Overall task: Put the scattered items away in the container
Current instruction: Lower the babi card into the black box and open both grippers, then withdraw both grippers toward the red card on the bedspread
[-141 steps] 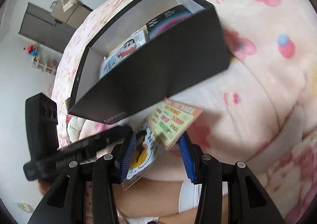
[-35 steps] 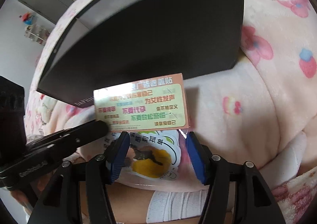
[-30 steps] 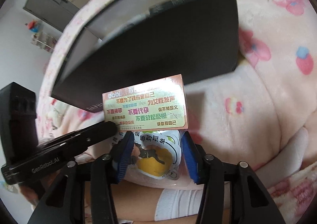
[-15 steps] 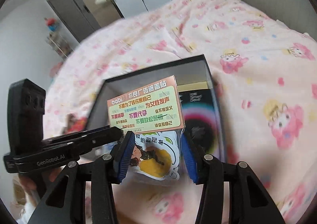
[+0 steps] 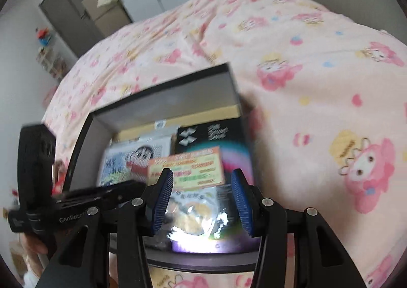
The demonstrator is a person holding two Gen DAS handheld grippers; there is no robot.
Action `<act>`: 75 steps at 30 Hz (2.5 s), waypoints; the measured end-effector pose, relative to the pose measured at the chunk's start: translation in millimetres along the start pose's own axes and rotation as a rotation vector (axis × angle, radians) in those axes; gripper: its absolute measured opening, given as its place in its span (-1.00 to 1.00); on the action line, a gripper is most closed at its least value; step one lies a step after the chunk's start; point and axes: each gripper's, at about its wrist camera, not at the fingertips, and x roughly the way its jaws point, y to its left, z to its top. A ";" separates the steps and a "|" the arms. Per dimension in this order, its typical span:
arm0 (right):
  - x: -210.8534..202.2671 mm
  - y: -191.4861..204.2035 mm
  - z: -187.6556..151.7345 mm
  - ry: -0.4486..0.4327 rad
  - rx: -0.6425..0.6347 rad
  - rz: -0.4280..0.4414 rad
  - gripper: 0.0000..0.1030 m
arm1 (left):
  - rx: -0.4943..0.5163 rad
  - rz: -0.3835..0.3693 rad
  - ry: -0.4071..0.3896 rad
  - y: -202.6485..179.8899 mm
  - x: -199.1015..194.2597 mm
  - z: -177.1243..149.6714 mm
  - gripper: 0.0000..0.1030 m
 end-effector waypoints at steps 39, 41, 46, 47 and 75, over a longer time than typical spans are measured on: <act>-116.1 67.4 -109.1 -0.254 -0.033 -0.029 -0.13 | 0.275 0.064 -0.213 -68.7 -123.9 -108.4 -0.28; -116.4 84.6 -115.5 -0.226 -0.068 0.002 -0.13 | 0.253 0.087 -0.202 -56.8 -137.3 -117.3 -0.25; -108.5 130.6 -129.5 -0.207 -0.186 0.053 -0.14 | 0.150 0.154 -0.181 -13.9 -162.8 -129.8 -0.27; -102.9 140.0 -129.5 -0.198 -0.199 0.061 -0.14 | 0.124 0.171 -0.198 -4.4 -170.2 -132.3 -0.28; 107.0 323.5 -56.8 0.161 -0.241 0.089 0.08 | -0.351 0.131 -0.126 268.2 -188.9 -94.3 -0.28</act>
